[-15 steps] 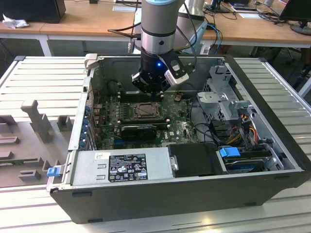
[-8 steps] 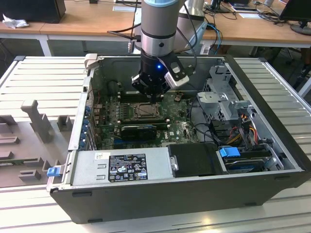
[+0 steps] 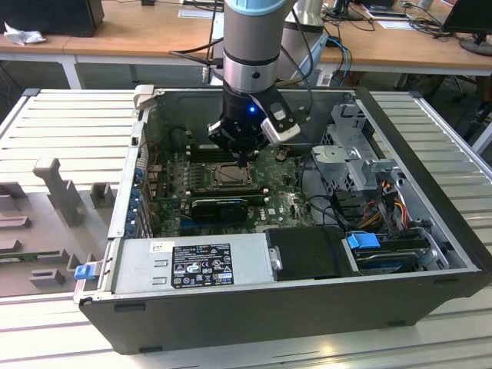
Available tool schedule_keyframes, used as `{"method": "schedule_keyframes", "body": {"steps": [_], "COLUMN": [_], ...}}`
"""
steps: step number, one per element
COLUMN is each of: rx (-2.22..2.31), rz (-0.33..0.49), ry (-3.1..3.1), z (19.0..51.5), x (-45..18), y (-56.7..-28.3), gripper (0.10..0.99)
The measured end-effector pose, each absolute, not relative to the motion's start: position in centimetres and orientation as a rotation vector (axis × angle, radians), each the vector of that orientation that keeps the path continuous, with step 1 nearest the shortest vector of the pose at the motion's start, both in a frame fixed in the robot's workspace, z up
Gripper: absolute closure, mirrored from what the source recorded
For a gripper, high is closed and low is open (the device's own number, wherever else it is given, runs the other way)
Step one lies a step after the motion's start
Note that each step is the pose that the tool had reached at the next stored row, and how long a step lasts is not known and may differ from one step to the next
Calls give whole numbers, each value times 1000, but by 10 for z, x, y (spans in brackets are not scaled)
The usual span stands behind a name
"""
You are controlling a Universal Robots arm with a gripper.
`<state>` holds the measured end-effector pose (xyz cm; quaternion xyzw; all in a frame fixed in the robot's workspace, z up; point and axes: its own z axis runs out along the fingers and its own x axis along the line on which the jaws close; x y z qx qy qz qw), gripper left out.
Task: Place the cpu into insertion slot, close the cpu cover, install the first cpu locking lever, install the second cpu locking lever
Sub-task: 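Install the second cpu locking lever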
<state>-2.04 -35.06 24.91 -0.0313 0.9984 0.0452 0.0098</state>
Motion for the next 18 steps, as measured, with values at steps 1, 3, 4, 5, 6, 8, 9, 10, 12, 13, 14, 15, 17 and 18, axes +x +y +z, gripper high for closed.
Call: {"method": "schedule_keyframes", "body": {"steps": [1,3,4,5,6,8,9,10,12,13,14,15,17,18], "rx": [-98,-98,-98,-98,-98,-98,-97,-98,-98,-98,-97,-97,-98,-99], "rz": [142,145,145,145,147,147,147,153,174,182,191,196,204,205], "ry": [3117,3119,3120,3120,3120,3120,3120,3120,3118,3117,3117,3116,3116,3116], "z": [249,243,239,238,237,237,237,237,237,237,237,236,232,229], "x": [-20,-20,-21,-21,-22,-24,-26,-31,-41,-45,-47,-50,-52,-52], "y": [-352,-360,-360,-361,-364,-369,-372,-373,-374,-374,-374,-374,-374,-374], "gripper": [980,980,980,980,980,980,980,980,980,980,980,980,980,980]}}
